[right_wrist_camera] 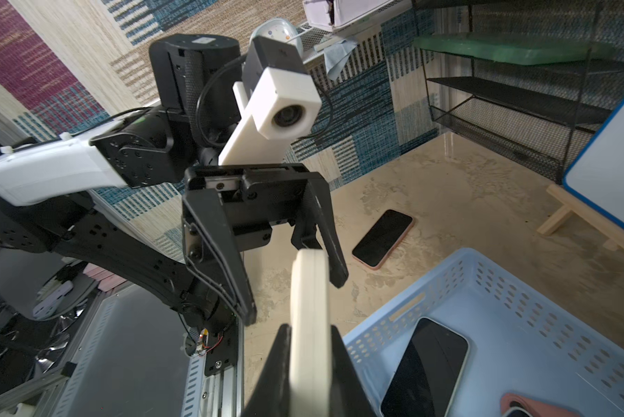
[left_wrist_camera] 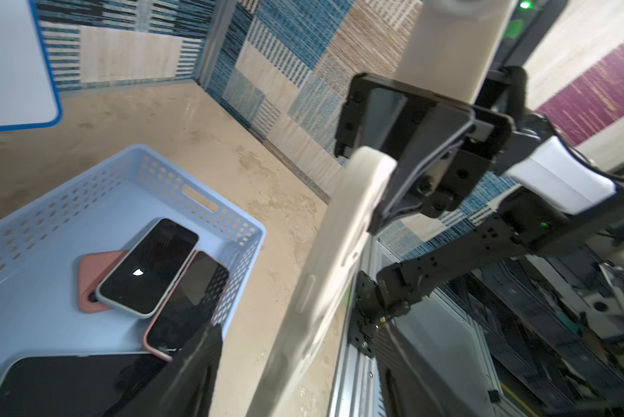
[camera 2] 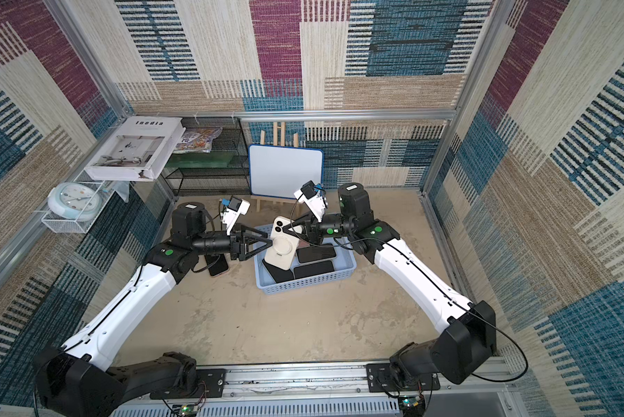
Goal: Take the phone out of the storage box
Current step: Pick up the phone from the storage box.
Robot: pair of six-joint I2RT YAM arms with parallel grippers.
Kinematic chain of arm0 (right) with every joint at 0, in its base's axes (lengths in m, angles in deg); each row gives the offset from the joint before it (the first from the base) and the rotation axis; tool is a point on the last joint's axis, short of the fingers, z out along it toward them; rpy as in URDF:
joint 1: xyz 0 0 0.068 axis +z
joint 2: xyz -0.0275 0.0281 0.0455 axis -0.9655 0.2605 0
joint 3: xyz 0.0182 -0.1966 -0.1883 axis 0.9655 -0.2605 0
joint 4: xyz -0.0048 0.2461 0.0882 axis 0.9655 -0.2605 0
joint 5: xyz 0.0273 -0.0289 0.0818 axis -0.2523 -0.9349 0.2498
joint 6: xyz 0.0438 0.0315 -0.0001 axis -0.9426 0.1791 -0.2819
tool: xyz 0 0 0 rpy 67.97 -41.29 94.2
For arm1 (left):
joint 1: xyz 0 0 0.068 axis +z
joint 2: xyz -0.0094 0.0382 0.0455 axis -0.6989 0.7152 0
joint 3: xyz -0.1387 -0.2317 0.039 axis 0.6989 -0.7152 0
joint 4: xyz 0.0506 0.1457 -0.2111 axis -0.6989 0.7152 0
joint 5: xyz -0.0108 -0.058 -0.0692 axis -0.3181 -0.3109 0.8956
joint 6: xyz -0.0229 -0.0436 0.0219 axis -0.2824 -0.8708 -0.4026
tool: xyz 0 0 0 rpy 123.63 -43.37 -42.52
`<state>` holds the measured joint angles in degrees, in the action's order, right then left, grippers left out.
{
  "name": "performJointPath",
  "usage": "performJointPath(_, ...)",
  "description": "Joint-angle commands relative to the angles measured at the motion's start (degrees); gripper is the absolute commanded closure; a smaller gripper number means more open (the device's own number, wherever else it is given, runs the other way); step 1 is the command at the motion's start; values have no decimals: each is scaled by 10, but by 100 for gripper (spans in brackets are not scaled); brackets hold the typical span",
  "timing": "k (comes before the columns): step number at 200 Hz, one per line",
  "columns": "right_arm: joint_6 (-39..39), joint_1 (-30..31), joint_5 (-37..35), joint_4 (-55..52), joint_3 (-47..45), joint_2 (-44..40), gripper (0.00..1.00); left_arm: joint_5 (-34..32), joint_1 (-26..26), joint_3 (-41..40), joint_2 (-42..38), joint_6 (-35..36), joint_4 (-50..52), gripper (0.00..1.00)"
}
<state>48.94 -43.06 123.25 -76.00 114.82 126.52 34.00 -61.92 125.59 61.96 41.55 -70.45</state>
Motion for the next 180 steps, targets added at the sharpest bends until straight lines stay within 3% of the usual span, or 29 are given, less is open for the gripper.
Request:
performJointPath(1, -37, -1, 63, 52, 6, 5, 100, 68, -16, 11, 2, 30, 9, 31)
performJointPath(68, -74, -2, 96, 83, 16, 26, 100, 69, -52, 39, 44, 65, 64, 53)
performJointPath(82, -79, -1, 103, 91, 14, 29, 100, 76, -52, 38, 47, 61, 55, 64)
performJointPath(108, -82, -3, 104, 96, 13, 36, 100, 79, -52, 44, 54, 50, 47, 98)
performJointPath(118, -82, -3, 104, 98, 13, 40, 88, 69, -52, 46, 53, 47, 48, 100)
performJointPath(131, -79, -7, 100, 101, 13, 45, 57, 48, -52, 45, 49, 43, 46, 100)
performJointPath(146, -79, -14, 70, 104, 9, 49, 35, 21, -51, 44, 42, 35, 48, 100)
performJointPath(166, -110, -47, -20, 86, 5, 58, 27, -53, -40, 56, 37, 14, 87, 100)
performJointPath(180, -120, -70, -123, 40, 8, 67, 22, -149, -20, 68, 36, -10, 142, 100)
